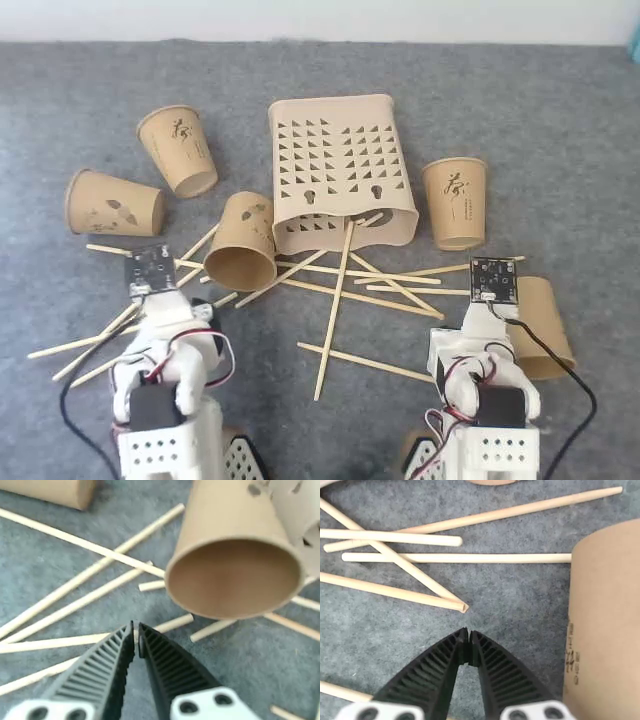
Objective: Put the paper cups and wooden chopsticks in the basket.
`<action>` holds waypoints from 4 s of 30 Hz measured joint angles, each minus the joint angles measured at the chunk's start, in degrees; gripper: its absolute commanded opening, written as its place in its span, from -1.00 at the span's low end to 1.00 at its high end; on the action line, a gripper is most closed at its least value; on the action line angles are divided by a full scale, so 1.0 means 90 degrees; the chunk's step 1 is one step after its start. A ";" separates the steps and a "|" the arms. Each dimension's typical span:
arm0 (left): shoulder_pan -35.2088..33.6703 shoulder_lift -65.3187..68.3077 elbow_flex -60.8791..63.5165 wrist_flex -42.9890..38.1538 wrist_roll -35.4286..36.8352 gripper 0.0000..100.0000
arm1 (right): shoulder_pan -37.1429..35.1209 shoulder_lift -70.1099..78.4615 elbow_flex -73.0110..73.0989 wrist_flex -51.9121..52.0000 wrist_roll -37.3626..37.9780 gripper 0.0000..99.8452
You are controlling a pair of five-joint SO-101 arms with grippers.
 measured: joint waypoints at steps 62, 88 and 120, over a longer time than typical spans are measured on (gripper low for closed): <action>0.2383 0.7473 -0.2061 -0.7170 -0.0205 -0.89 | 0.0967 0.0000 -0.0684 -0.0947 0.0498 -0.67; 0.2393 0.7502 -0.5558 -0.3546 0.0889 -0.98 | 0.0967 0.0000 -0.0684 -0.0947 0.0498 -0.67; 0.2266 1.6274 -1.8862 0.2608 0.1328 -0.80 | 0.0967 0.0000 -0.0576 -0.0947 0.0567 -0.67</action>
